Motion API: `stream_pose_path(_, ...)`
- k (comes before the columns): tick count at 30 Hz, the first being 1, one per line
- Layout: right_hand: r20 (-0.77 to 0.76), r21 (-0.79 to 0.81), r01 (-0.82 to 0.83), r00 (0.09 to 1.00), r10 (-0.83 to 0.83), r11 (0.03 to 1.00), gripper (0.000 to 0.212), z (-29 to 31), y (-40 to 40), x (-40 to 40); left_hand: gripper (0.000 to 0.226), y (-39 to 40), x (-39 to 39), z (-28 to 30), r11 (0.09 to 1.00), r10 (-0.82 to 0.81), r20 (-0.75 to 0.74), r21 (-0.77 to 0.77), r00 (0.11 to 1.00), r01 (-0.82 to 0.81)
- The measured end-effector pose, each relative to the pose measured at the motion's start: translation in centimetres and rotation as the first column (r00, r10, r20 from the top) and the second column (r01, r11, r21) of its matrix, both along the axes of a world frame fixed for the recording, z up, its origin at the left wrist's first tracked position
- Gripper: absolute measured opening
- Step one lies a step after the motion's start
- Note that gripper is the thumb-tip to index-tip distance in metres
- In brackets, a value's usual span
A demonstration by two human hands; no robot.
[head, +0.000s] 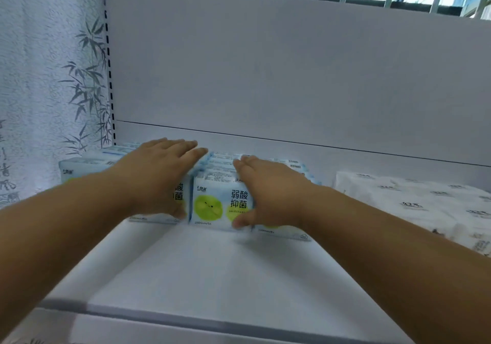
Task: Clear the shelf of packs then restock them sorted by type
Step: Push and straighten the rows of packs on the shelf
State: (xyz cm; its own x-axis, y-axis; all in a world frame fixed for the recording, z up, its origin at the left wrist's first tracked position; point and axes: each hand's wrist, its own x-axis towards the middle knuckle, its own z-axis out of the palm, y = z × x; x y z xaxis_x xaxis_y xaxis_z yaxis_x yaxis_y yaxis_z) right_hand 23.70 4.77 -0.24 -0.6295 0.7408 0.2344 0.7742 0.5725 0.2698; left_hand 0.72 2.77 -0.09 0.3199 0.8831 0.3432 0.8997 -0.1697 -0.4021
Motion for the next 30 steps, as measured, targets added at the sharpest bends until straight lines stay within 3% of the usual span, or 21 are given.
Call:
stream_pose_path(3, 0.035, 0.045, 0.013, 0.999, -0.015, 0.999, 0.099, -0.5, 0.1, -2.0, 0.119, 0.0, -2.2, -0.4, 0.995, 0.043, 0.028, -0.094, 0.999, -0.041)
stream_pose_path(7, 0.057, 0.139, 0.090, 0.993, -0.099, 0.986, 0.070, -1.3, -0.2, -3.4, 0.107, 1.0, -3.3, -1.3, 0.992, -0.061, 0.083, -0.102, 0.995, 0.069)
stream_pose_path(9, 0.092, 0.162, 0.134, 0.984, -0.150, 0.978, 0.077, -1.1, -0.6, -4.2, 0.108, 1.4, -3.9, -1.3, 0.988, -0.112, 0.096, -0.097, 0.989, 0.121)
stream_pose_path(11, 0.115, 0.162, 0.161, 0.977, -0.181, 0.974, 0.102, -0.5, -0.9, -5.4, 0.113, 1.6, -4.4, -1.2, 0.981, -0.158, 0.134, -0.090, 0.978, 0.171)
stream_pose_path(14, 0.040, 0.112, 0.160, 0.985, -0.166, 0.981, 0.116, 0.2, -1.5, -8.3, 0.120, 0.9, -5.7, -1.1, 0.969, -0.229, 0.162, -0.058, 0.960, 0.241)
stream_pose_path(18, -0.025, 0.053, 0.158, 0.987, -0.157, 0.986, 0.110, -0.6, -1.6, -12.5, 0.119, -0.2, -10.4, -0.9, 0.982, -0.189, 0.092, 0.012, 0.978, 0.188)
stream_pose_path(21, -0.041, 0.044, 0.192, 0.981, -0.190, 0.980, 0.095, -1.4, -1.1, -13.9, 0.116, 0.2, -13.1, -1.4, 0.991, -0.125, 0.049, -0.034, 0.991, 0.127)
stream_pose_path(26, -0.041, 0.069, 0.270, 0.963, -0.268, 0.960, 0.078, -1.7, -0.5, -14.8, 0.114, 1.9, -14.0, -2.5, 0.977, -0.207, 0.075, -0.032, 0.975, 0.210)
stream_pose_path(30, -0.016, 0.100, 0.288, 0.958, -0.287, 0.953, 0.078, -1.3, -0.9, -15.5, 0.114, 2.2, -14.6, -2.5, 0.968, -0.245, 0.091, -0.032, 0.965, 0.249)
